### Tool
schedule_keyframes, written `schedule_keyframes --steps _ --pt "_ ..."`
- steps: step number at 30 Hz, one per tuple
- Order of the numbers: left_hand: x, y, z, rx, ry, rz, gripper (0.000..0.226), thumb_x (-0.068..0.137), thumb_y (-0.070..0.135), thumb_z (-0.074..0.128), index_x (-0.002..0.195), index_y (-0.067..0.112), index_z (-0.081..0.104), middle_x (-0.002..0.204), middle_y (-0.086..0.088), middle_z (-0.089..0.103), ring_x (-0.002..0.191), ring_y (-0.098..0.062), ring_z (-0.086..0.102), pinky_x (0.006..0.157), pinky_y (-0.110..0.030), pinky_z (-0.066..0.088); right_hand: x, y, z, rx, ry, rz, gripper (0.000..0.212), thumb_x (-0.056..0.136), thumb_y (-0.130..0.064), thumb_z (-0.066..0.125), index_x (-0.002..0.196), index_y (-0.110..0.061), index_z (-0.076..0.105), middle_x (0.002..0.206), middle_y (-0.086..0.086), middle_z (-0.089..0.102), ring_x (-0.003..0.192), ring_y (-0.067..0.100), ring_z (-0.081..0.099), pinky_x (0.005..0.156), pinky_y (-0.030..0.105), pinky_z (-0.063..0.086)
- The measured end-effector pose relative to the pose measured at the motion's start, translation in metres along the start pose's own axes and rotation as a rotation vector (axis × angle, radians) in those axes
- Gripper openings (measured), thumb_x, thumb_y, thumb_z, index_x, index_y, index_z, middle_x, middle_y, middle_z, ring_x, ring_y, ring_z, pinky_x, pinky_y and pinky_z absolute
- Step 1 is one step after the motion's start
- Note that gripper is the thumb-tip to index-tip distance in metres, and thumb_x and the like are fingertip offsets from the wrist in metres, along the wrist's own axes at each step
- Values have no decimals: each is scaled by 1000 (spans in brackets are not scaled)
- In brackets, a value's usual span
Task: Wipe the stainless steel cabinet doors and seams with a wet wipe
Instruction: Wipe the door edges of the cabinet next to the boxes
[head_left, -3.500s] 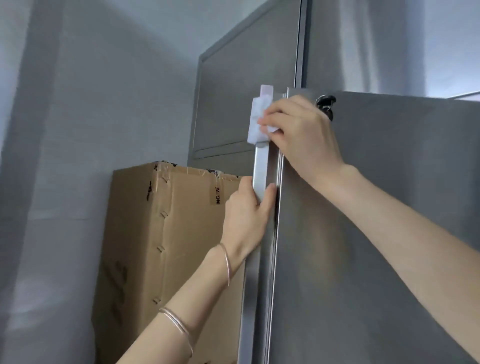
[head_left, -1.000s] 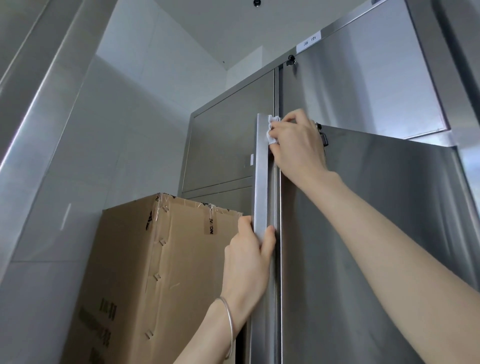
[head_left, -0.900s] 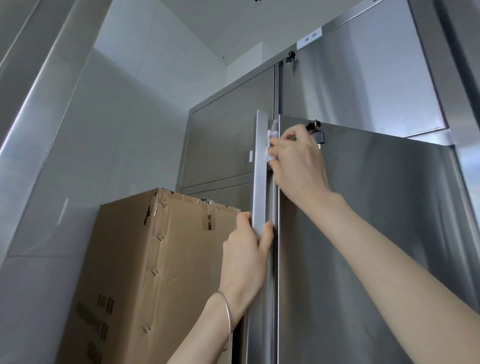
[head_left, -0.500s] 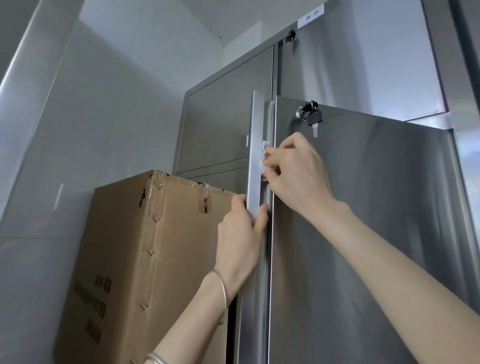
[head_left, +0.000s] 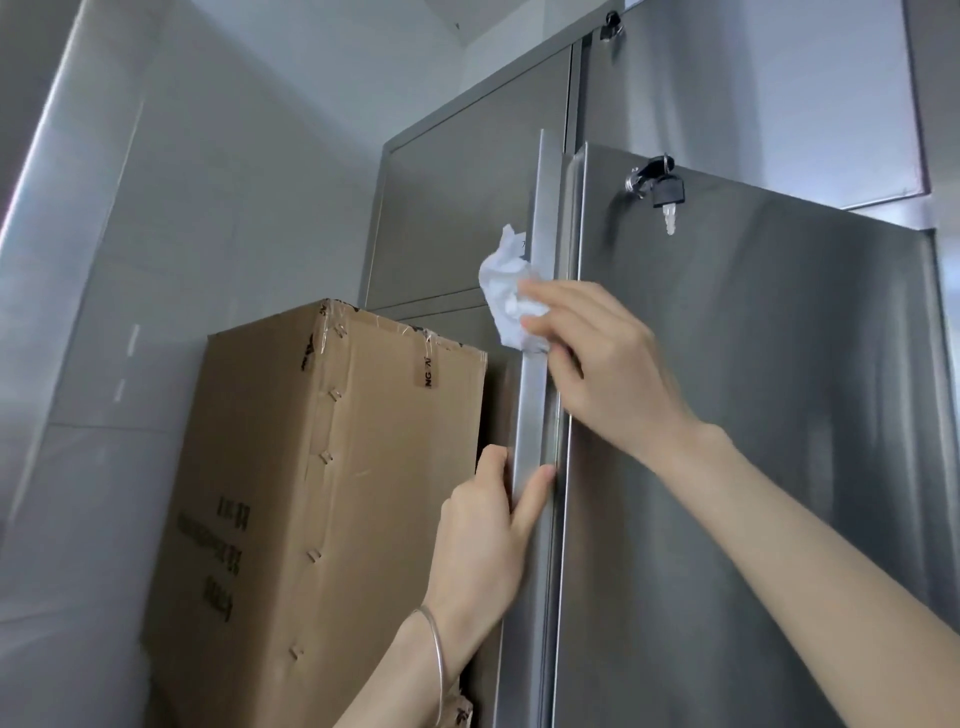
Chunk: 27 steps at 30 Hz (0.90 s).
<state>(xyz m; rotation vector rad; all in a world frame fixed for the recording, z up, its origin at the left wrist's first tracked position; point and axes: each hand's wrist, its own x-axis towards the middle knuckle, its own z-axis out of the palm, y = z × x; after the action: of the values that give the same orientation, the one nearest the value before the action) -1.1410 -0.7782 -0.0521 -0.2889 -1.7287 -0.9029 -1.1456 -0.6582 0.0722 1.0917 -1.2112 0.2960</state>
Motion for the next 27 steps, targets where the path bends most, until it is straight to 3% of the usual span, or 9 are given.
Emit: schedule_keyframes --steps 2,6,8,11,16,19,21,24,27 --pt "-1 1 -1 15 0 19 38 89 54 48 73 23 34 51 0 41 50 -18 32 50 -33 27 -5 -2 6 51 -33 -29 8 78 3 58 77 2 65 110 9 67 105 26 60 79 39 52" --pt "-3 5 -3 0 -6 32 39 88 55 46 78 19 40 54 -1 44 53 -22 39 54 -35 33 -1 -3 4 -42 17 -50 15 86 -10 65 74 -1 61 82 10 64 80 30 57 70 40 49" --pt "-5 8 -5 -16 -11 32 40 87 58 43 83 18 44 57 -2 51 59 -26 49 58 -36 40 3 2 -2 -110 33 -18 11 85 -5 64 96 -5 66 80 9 60 76 30 54 70 38 45" --pt "-7 11 -7 -34 -13 50 37 89 55 45 84 19 44 56 0 50 59 -27 49 59 -36 41 9 16 -11 -208 12 30 46 83 3 63 125 -14 59 87 6 60 77 25 55 73 30 32" --pt "-6 9 -5 -47 -7 39 42 83 62 41 82 21 44 55 2 51 58 -26 48 59 -37 41 15 26 -10 -124 -20 45 28 82 7 58 105 -6 67 121 10 55 89 22 56 73 17 34" --pt "-6 7 -3 -45 -11 14 54 73 71 32 83 19 44 62 -6 57 63 -29 54 64 -39 45 3 26 1 -117 -3 -18 24 80 13 58 100 2 66 114 12 62 99 28 57 79 28 46" --pt "-4 3 -2 -41 2 6 54 72 73 30 82 21 43 60 -6 57 63 -27 54 62 -37 44 -10 21 9 -85 -11 -2 31 76 19 56 104 7 64 115 15 63 106 31 57 91 31 45" --pt "-1 -3 3 -27 25 9 42 78 67 35 77 25 38 51 4 48 58 -23 45 54 -30 34 -28 13 14 -78 -132 17 47 80 11 38 125 12 52 136 21 49 129 33 44 107 32 35" --pt "2 -9 7 -12 28 11 35 86 56 40 73 25 32 51 11 47 54 -19 37 50 -24 30 -38 11 12 -186 -279 -44 56 82 9 32 138 8 36 148 20 32 139 31 26 110 37 32"
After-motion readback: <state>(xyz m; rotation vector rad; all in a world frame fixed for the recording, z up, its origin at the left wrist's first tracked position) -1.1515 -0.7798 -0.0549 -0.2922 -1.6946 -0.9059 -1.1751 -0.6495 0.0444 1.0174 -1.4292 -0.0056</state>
